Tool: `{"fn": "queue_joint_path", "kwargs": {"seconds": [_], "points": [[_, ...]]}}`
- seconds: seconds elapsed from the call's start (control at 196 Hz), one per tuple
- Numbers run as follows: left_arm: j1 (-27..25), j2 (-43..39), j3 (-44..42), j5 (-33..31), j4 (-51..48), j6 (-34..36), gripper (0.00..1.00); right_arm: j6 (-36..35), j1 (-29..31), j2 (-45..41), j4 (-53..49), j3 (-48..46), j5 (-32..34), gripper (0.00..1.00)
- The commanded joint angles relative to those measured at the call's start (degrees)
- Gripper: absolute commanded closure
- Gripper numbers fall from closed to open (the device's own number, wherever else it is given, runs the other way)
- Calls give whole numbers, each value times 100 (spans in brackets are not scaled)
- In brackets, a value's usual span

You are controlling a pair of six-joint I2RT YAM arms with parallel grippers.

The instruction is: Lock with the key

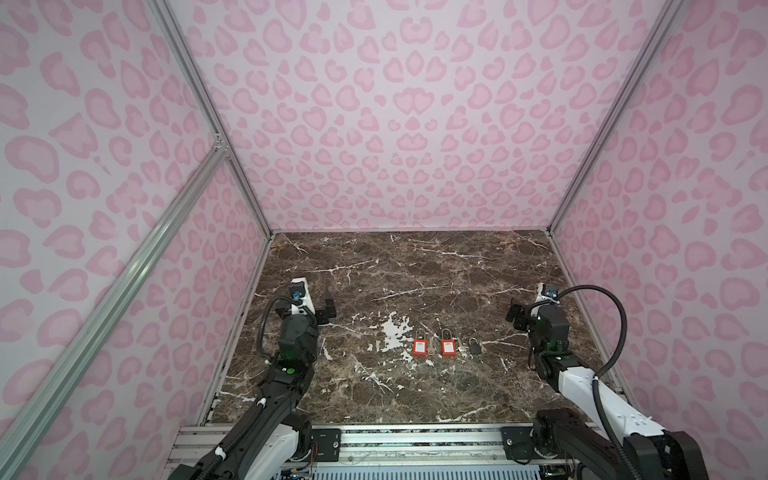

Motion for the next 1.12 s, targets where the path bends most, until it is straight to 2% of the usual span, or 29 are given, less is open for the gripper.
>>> {"fn": "queue_joint_path", "kwargs": {"seconds": [0.0,0.184,0.336,0.454,0.551,0.602,0.709,0.734,0.785,0.821,0.851,0.933,1.045,1.116], "points": [[442,-179,-366,261,538,-351,3,-290,-61,365,1020,-78,349,2],[865,283,-857,561,1222,-333,3,-414,-278,958,2004,-275,247,2],[1014,1287,-888,870,2061,-266,3,-280,-518,1445,2968,-469,169,2],[1115,2146,-724,1233,2690,-338,3,-432,-561,1772,3507,-484,68,2],[1150,2549,-447,1477,2809,-27,2,-483,-559,2203,4008,-566,-48,2],[1262,2804,-298,1708,2738,-60,2,-535,-550,2525,4546,-687,-145,2],[1414,3682,-332,2159,3588,-79,2,-622,-559,3176,5485,-724,-258,1],[1427,3787,-259,2137,3636,-133,2,-648,-550,3163,5378,-676,-321,1],[1445,3694,110,2243,2737,-52,2,-717,-541,2937,4631,-477,-482,1],[1442,3834,313,2335,2573,-31,2,-758,-537,2779,4054,-294,-598,1],[1425,3812,433,2280,2273,16,2,-799,-535,2844,3958,-182,-679,1],[1415,3794,395,2161,2328,-18,2,-873,-512,3087,3905,58,-736,1],[1398,3796,379,2137,2344,-16,2,-935,-415,2931,3185,287,-609,1],[1388,3802,378,2137,2350,-9,2,-965,-410,2996,3430,221,-609,1]]}}
